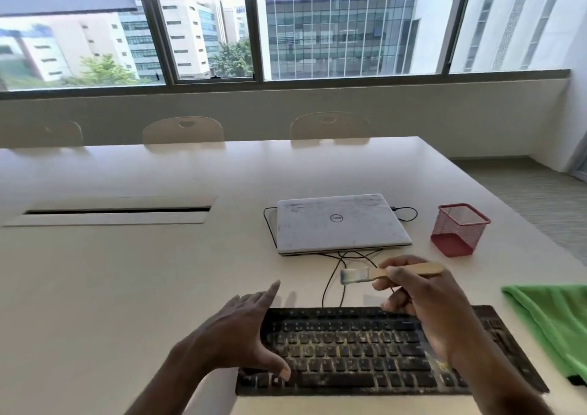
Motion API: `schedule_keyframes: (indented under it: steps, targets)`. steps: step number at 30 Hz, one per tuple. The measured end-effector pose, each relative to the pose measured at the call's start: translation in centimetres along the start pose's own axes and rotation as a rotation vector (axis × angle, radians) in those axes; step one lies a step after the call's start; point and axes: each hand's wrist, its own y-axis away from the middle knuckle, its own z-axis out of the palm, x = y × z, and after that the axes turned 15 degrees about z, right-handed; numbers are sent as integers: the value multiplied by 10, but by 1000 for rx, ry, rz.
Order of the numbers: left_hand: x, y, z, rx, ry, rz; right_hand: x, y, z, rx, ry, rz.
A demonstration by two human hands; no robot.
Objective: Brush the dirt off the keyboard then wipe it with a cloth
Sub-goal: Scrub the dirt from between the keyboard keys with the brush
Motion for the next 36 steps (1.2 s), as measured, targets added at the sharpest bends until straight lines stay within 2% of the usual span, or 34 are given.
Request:
schedule_keyframes:
  steps: [6,13,23,29,33,36]
  targets:
    - [-19,32,13,62,224,-3,18,-2,59,-200,136,11]
    - [-28,50,33,148,287,22,34,-7,96,-385,422,-40]
    - [-33,52,36,149,262,39,32,-18,125,-361,716,-259]
    - [-31,54,37,172,277,49,18,-21,123,-353,904,-327]
    - [-31,55,37,177,273,54,8,-22,124,-291,879,-356]
    - [-31,55,37,173,275,59,6,-20,133,-362,878,-385]
